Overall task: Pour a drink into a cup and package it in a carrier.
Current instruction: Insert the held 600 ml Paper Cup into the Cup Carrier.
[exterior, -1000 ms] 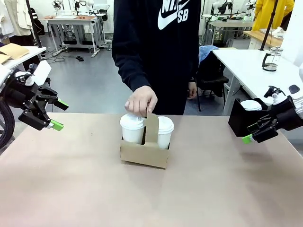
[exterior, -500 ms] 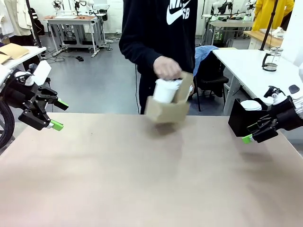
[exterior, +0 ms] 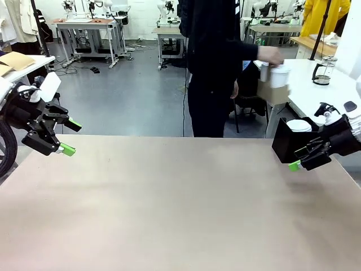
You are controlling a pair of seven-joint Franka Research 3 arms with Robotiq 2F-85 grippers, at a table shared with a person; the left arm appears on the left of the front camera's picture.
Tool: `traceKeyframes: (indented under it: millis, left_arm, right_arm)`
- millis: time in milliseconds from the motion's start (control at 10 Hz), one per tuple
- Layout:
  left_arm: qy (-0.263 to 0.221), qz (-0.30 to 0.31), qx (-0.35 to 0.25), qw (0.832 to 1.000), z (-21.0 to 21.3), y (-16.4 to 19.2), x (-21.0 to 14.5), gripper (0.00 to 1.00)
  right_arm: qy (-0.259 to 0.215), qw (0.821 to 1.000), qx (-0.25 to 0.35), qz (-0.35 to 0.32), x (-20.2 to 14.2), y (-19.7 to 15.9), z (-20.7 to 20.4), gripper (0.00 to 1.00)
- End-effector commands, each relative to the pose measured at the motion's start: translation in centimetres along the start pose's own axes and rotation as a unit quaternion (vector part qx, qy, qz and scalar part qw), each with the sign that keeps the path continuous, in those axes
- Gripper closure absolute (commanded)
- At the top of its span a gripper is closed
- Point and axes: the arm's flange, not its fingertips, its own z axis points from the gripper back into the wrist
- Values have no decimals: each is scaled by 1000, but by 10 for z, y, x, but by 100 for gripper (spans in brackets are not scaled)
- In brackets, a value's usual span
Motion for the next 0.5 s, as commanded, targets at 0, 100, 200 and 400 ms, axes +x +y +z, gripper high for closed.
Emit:
traceKeyframes:
  millis: [0, 100, 200, 400]
  left_arm:
    - [-13, -8, 1, 1000, -1, 1, -2, 0]
    - [-13, -8, 1, 1000, -1, 1, -2, 0]
    - [-13, -8, 1, 1000, -1, 1, -2, 0]
    - [-13, -8, 1, 1000, -1, 1, -2, 0]
  right_arm:
    - [2, 1000, -6, 4, 1, -1, 1, 3]
    - [2, 1000, -6, 4, 1, -1, 1, 3]
    - [2, 1000, -6, 4, 1, -1, 1, 3]
    - [2, 1000, -6, 4, 1, -1, 1, 3]
